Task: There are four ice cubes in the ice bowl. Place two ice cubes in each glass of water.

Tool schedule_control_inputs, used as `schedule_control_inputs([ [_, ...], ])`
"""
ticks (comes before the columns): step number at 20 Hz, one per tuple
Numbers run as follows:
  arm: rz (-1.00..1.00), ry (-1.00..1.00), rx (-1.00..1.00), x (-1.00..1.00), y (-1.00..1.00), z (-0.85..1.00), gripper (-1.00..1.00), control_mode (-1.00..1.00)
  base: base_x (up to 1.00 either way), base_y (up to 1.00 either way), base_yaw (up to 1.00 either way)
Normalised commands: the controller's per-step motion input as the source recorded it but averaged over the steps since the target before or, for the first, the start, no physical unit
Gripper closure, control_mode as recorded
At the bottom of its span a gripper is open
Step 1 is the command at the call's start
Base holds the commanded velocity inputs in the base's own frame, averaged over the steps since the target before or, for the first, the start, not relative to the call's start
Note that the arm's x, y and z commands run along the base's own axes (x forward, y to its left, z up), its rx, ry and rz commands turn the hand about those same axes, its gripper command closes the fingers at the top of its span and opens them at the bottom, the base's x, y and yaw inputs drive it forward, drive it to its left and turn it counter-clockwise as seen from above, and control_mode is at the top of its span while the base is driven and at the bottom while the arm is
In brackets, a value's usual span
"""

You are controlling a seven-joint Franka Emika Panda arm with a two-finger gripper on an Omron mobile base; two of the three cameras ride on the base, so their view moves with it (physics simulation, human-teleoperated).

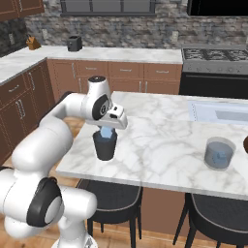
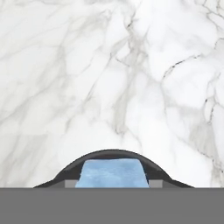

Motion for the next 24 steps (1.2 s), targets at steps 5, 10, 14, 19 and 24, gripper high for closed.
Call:
schedule_control_inputs([
  [5, 0.00, 0.00, 0.00, 0.00, 0.00, 0.00, -1.00, -1.00, 0.00, 0.00, 0.00],
  [10, 0.00, 0.00, 0.00, 0.00, 0.00, 0.00, -1.00, -1.00, 0.00, 0.00, 0.00],
  [14, 0.00, 0.00, 0.00, 0.00, 0.00, 0.00, -1.00, -1.00, 0.00, 0.00, 0.00],
  [19, 0.00, -0.02, 0.00, -0.25, 0.00, 0.09, -1.00, -1.00, 0.00, 0.00, 0.00],
  [24, 0.00, -0.14, 0.00, -1.00, 0.08, 0.85, -1.00, -1.00, 0.00, 0.00, 0.00],
])
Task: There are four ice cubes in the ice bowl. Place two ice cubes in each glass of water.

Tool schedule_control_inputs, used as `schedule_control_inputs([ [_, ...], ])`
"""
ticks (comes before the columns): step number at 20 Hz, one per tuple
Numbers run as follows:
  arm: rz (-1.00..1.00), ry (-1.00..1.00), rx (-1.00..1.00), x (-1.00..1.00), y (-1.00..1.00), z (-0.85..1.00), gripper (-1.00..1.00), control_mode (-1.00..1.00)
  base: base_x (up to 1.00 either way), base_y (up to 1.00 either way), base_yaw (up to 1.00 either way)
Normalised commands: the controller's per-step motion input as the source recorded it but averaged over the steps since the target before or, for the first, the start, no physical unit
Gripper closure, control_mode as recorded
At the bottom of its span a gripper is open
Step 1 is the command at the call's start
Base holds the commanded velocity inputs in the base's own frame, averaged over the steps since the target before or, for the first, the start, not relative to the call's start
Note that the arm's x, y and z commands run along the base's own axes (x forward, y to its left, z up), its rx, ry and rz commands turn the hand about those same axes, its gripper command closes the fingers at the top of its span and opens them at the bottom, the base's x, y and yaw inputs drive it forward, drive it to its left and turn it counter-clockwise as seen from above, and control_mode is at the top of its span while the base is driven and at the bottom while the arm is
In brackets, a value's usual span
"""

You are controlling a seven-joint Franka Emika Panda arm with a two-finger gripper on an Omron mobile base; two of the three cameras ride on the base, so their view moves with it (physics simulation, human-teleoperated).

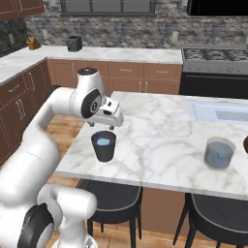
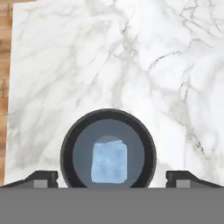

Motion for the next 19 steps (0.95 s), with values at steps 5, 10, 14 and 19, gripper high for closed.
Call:
schedule_control_inputs([
  [5, 0.01, -0.15, 0.00, -1.00, 0.14, 1.00, -1.00, -1.00, 0.00, 0.00, 0.00],
  [10, 0.00, -0.39, 0.00, -1.00, 0.07, 0.85, -1.00, -1.00, 0.00, 0.00, 0.00],
  [14, 0.00, -0.30, 0.02, -0.69, -0.02, 0.21, -1.00, -1.00, 0.00, 0.00, 0.00],
  [19, 0.00, 0.00, -0.02, 0.03, 0.00, 0.00, -1.00, -1.00, 0.00, 0.00, 0.00],
])
